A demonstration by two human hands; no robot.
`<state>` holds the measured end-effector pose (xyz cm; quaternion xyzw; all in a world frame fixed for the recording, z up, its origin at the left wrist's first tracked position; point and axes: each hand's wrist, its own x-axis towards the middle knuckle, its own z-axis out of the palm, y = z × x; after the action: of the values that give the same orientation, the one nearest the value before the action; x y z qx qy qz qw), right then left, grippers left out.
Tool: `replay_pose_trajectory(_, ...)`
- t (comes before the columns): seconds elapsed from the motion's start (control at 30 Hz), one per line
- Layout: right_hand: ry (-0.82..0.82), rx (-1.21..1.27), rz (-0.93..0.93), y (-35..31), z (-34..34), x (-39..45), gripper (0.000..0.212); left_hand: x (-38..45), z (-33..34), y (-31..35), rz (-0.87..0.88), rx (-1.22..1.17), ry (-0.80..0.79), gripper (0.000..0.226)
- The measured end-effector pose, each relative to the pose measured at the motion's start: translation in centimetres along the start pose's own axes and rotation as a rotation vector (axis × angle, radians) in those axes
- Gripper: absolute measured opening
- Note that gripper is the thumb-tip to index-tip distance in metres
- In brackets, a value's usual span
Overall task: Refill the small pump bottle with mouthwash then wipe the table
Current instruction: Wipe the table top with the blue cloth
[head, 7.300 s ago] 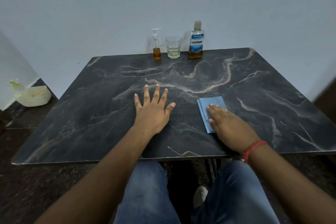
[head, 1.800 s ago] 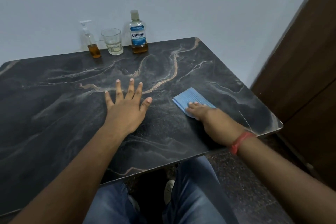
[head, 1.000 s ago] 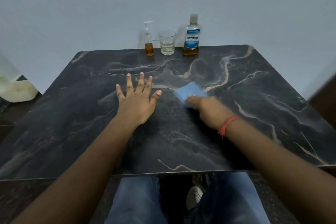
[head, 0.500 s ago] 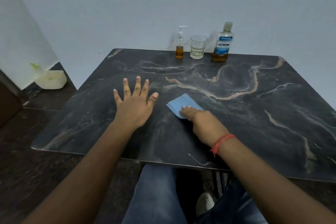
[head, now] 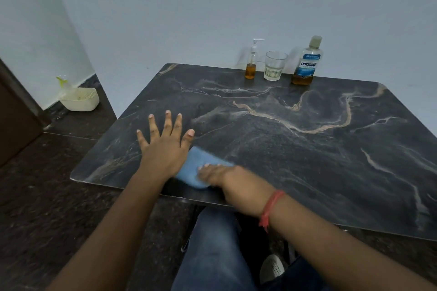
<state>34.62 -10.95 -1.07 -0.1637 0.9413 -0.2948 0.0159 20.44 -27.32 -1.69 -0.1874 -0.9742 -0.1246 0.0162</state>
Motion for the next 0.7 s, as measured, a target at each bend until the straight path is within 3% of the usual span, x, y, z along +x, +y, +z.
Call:
replay_pose_trajectory(0.1,0.166,-0.132,0.314,2.4,-2.8,1.7,0.051,-0.4,0.0,0.5,0.026,-0.001,-0.001,0.084)
replay_pose_trajectory(0.13,0.171,-0.153,0.284,2.1,-2.5,1.8,0.052,-0.5,0.1,0.7,0.037,0.005,-0.002,0.085)
replay_pose_trajectory(0.23,-0.026,-0.153,0.016,0.8,0.3,1.0,0.059,-0.5,0.2,1.4,0.051,0.008,-0.009,0.085)
replay_pose_trajectory(0.33,0.182,-0.161,0.222,3.8,-3.2,0.9,0.062,0.0,0.2,2.1,0.06,-0.012,-0.024,0.085)
replay_pose_trajectory(0.4,0.173,-0.229,0.337,5.0,-4.6,1.3,0.065,0.0,0.3,2.4,0.075,-0.01,-0.016,0.084)
replay_pose_trajectory(0.53,0.02,-0.19,0.099,4.1,-1.8,0.9,0.061,0.5,0.6,2.9,0.085,-0.002,-0.013,0.084)
replay_pose_trajectory(0.7,0.151,-0.261,0.311,6.6,-4.4,1.9,0.059,1.1,1.1,2.9,0.087,-0.013,-0.025,0.085)
